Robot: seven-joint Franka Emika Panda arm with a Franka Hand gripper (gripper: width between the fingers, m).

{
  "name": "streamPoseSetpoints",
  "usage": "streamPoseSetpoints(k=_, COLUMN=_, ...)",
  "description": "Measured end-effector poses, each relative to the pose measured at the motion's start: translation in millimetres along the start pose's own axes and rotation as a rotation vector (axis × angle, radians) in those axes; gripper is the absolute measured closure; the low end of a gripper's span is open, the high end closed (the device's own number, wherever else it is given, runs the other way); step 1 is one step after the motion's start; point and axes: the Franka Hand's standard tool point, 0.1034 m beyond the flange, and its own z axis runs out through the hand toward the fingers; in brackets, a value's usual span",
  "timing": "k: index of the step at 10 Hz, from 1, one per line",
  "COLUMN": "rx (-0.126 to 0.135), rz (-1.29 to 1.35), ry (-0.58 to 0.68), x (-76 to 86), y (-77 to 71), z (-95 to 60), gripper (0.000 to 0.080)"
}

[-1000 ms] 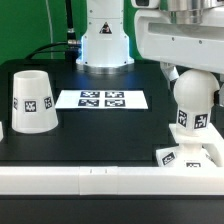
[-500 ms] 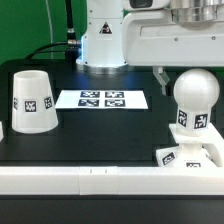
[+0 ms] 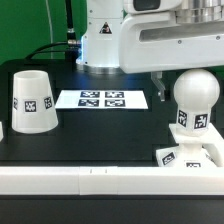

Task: Assemble lamp

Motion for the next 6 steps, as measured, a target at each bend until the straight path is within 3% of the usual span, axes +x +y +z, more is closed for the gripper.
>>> streamPoseSetpoints(k=3, rx=-0.043, rz=-0.335, ry=0.014, x=3.5, y=0.5, z=-1.5, gripper=0.0100)
streamPoseSetpoints(k=6, rx=-0.056, rz=-0.561, ry=0.015, x=5.6, y=1.3, z=-2.2, gripper=0.0100)
